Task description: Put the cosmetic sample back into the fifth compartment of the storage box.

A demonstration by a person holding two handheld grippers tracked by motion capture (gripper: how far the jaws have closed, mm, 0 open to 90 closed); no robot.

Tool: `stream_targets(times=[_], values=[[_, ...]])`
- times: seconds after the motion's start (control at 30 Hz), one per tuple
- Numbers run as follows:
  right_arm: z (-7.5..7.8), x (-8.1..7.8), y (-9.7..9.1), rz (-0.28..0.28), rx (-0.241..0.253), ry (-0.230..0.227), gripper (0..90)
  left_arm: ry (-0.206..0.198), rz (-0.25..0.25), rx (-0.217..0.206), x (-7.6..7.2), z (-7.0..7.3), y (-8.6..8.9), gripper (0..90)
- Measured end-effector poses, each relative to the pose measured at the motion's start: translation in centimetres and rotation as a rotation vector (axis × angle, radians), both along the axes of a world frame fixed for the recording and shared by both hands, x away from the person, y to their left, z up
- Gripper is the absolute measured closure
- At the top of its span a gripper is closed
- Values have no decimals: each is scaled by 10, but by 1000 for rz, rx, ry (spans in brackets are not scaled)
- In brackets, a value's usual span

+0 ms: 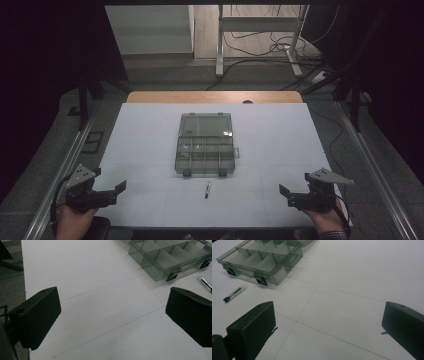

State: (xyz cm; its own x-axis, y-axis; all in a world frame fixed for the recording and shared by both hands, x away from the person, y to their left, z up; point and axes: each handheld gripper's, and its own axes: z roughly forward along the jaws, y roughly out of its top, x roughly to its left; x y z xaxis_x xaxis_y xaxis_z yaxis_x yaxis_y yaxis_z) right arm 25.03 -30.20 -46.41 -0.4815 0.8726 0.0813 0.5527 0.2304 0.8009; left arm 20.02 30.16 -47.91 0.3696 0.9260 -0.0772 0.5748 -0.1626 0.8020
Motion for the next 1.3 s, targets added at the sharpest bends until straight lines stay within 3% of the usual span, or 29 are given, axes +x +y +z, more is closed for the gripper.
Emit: stream_targets(times=[0.3,0.4,0.57,0.73,0.8,1.0,1.1,1.3], values=[[0,-1,2,7,-22,-2,0,-4,-12,21,1,0,-3,36],[0,-1,2,16,-24,1,0,3,5,27,2,0,-3,33],[-1,0,3,30,-32,12,0,21,9,-18,4,-1,2,40],[-1,1,3,32,-25,19,0,32,-14,23,5,0,-4,51],[-1,1,3,35,-29,18,0,16,-14,19,6,0,-5,28],[-1,2,5,45,-38,27,0,6,-78,-26,12,-1,-7,26],[-1,2,5,45,-39,24,0,9,-138,-45,16,-2,-10,25],[-1,2,6,44,-48,22,0,27,-165,-48,22,-4,-15,8]])
